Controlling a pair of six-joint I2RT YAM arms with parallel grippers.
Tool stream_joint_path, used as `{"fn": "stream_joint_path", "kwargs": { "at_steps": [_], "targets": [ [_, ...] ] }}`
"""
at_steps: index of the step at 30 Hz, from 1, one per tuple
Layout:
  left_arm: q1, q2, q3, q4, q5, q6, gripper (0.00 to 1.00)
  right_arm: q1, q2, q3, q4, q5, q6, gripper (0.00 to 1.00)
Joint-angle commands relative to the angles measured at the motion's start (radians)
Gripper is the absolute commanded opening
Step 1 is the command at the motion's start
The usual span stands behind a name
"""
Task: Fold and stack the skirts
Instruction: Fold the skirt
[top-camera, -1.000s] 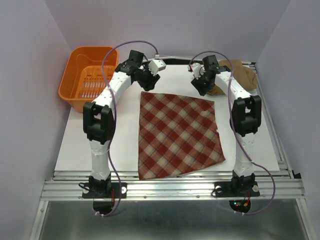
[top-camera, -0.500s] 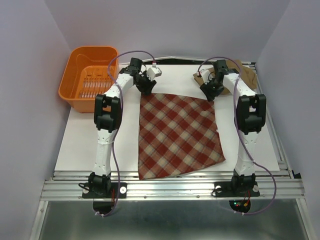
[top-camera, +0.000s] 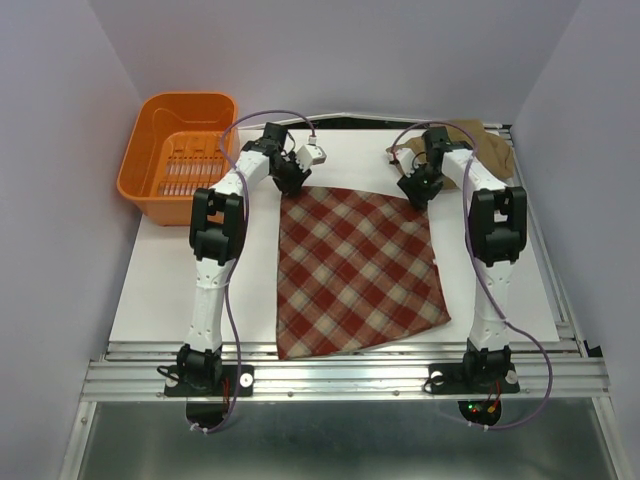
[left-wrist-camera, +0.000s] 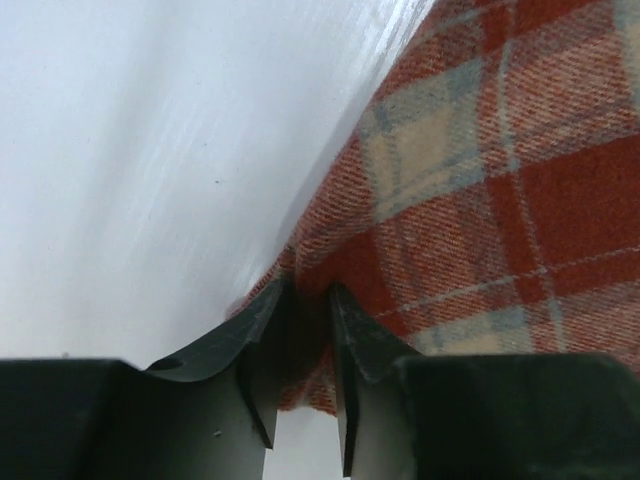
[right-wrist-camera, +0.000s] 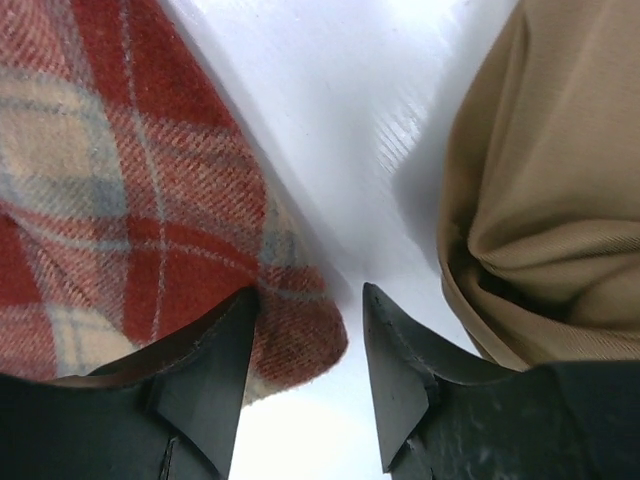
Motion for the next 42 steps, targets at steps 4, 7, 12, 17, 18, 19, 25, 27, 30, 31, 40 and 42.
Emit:
{"fn": "stream_joint_path", "kwargs": {
  "at_steps": [4,7,12,17,18,19,25,27,30,31,40,42],
  "targets": [
    [0.008,-0.001,-0.001,-0.062,-0.032,0.048,0.23,0.004,0.035,0.016,-0.054,-0.022,-0.045,0.46],
    [0.013,-0.001,0.013,-0.074,-0.043,0.056,0.11,0.004,0.038,0.013,-0.064,-0.021,-0.047,0.28],
    [0.022,-0.021,0.062,-0.067,-0.070,0.036,0.00,-0.005,0.046,0.068,-0.079,-0.025,-0.018,0.01],
    [0.025,-0.068,0.108,0.013,-0.168,-0.009,0.00,-0.023,0.017,0.149,-0.016,0.001,0.057,0.01],
    [0.025,-0.088,0.122,0.039,-0.182,-0.018,0.00,-0.033,0.012,0.176,0.010,0.014,0.070,0.01],
    [0.025,-0.099,0.128,0.053,-0.208,-0.021,0.00,-0.033,0.003,0.190,0.018,0.019,0.073,0.01],
    [0.025,-0.182,0.162,0.123,-0.281,-0.041,0.00,-0.042,-0.051,0.226,0.100,0.048,0.111,0.01],
    [0.025,-0.229,0.142,0.133,-0.288,-0.059,0.00,-0.042,-0.096,0.209,0.134,0.047,0.116,0.01],
    [0.025,-0.336,0.073,0.140,-0.267,-0.072,0.00,-0.042,-0.166,0.120,0.166,0.018,0.107,0.01],
    [0.020,-0.367,0.002,0.144,-0.264,-0.076,0.00,-0.042,-0.216,0.087,0.191,0.005,0.087,0.01],
    [-0.088,-0.795,-0.648,0.226,-0.267,-0.108,0.00,-0.042,-0.437,-0.301,0.223,-0.068,0.036,0.01],
    [-0.112,-0.873,-0.744,0.243,-0.276,-0.118,0.00,-0.030,-0.469,-0.372,0.240,-0.064,0.036,0.01]
  ]
}}
